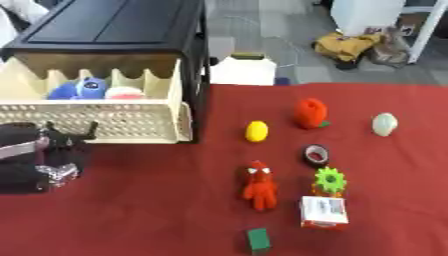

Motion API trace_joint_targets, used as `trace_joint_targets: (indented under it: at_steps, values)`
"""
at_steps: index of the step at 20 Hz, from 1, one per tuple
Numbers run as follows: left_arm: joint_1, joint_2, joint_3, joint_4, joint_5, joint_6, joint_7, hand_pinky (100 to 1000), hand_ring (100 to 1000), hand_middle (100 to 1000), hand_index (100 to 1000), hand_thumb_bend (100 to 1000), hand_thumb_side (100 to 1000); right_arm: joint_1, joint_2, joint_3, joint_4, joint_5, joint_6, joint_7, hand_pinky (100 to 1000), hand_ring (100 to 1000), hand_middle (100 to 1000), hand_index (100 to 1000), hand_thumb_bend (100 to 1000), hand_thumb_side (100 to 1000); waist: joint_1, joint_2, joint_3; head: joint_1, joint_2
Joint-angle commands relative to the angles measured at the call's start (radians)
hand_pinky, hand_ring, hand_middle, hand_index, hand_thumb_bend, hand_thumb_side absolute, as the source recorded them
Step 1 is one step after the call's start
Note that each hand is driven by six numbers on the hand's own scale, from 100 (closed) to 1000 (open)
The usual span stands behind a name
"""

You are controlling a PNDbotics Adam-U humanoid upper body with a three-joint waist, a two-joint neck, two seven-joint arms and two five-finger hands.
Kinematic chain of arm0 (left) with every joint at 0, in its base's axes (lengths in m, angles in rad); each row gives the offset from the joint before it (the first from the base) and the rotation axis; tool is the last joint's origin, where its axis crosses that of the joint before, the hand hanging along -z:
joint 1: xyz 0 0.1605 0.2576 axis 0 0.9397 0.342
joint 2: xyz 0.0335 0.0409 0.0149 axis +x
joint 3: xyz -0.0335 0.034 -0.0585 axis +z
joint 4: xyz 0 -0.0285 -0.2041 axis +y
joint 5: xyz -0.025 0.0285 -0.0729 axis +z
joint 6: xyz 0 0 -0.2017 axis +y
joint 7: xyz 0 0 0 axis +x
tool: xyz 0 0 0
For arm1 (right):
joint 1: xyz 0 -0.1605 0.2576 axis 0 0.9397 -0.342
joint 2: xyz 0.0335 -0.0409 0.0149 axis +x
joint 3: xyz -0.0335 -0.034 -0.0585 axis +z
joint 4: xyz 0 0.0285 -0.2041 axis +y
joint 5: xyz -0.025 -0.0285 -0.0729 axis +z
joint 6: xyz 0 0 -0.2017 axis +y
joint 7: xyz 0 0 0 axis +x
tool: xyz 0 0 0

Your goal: Pick up objects from table and place into drawer.

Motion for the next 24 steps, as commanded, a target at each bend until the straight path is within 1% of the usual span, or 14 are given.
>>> trace_joint_targets:
  at_steps: [1,7,15,24]
  values:
    - [-0.019,0.01,0.019,0.016,-0.016,0.044,-0.038,390,598,602,897,100,1000,-0.002,-0.014,-0.012,-0.013,0.005,-0.004,0.001,612,625,531,746,100,834,-0.001,-0.014,-0.002,0.006,-0.006]
    - [-0.035,-0.003,0.02,0.042,-0.034,0.033,-0.029,389,596,597,892,100,1000,-0.002,-0.01,-0.012,-0.013,0.005,-0.005,0.003,612,625,530,745,100,835,-0.001,-0.011,-0.003,0.012,-0.001]
    - [-0.067,-0.031,0.016,0.075,-0.035,0.025,-0.022,388,587,593,892,100,1000,-0.002,-0.003,-0.013,-0.013,0.008,-0.002,0.004,612,625,529,744,100,833,-0.003,-0.007,-0.005,0.014,-0.006]
    - [-0.108,-0.061,0.006,0.116,-0.053,0.019,-0.013,381,579,590,891,100,1000,0.001,0.002,-0.014,-0.013,0.008,-0.001,0.007,611,625,527,742,100,832,-0.004,-0.007,-0.008,0.015,0.005]
